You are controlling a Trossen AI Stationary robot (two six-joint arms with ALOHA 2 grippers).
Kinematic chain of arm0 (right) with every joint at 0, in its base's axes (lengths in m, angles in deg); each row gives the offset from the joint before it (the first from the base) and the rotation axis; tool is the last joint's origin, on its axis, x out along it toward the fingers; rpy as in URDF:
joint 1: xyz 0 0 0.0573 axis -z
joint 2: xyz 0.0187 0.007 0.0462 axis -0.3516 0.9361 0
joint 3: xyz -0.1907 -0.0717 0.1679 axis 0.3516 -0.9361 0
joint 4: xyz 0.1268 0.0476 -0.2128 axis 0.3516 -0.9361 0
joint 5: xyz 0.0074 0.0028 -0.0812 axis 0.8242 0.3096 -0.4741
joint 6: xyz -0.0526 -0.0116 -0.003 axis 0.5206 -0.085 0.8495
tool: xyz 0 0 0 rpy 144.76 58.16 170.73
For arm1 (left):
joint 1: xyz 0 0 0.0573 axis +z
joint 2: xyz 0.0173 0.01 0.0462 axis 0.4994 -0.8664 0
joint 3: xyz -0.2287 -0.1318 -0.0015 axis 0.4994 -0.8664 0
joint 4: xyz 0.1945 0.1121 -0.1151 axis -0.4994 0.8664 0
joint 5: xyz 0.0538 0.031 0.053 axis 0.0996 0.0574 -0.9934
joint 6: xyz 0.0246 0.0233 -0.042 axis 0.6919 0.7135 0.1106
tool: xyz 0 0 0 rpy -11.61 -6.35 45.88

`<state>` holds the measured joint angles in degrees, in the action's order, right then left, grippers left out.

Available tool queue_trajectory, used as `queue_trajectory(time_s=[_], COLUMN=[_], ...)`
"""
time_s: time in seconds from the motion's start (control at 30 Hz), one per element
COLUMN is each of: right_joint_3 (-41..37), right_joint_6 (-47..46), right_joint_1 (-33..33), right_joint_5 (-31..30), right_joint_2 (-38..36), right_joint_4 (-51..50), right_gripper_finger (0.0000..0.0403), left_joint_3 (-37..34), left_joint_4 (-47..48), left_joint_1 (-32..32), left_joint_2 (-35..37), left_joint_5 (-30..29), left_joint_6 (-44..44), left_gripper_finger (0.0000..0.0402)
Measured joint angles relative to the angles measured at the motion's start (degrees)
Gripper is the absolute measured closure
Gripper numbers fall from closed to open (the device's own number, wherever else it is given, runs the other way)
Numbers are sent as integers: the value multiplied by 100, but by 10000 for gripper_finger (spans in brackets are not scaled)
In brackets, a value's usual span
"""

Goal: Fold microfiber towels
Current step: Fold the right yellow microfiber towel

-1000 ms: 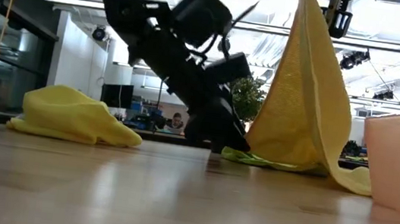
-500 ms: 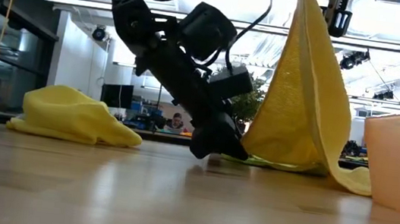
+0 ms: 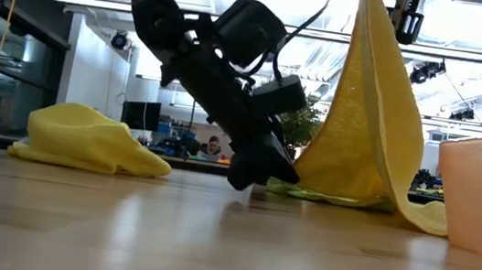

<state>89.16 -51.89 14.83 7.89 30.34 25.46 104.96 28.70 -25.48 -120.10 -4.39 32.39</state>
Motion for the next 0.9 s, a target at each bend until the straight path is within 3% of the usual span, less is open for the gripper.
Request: queue_trajectory(time_s=[0.2,0.57,0.77,0.9], right_joint_3=[0,2,54,485], right_joint_6=[52,554,845,1190], right_joint_1=[24,303,723,970], right_joint_5=[282,-140,-178,-488], right_joint_2=[-142,-514,-518,-533], right_joint_4=[-2,-37,-126,-599], right_gripper_finger=[403,403,403,403], left_joint_3=[4,5,5,5], left_joint_4=[873,3502,4470,5014], left_joint_1=[-81,-27,-27,-29], left_joint_2=[844,3617,4615,5060], left_joint_5=[318,823,969,1235], left_joint_6=[-329,-1206,-2146,-3053], left_gripper_finger=[399,401,401,401])
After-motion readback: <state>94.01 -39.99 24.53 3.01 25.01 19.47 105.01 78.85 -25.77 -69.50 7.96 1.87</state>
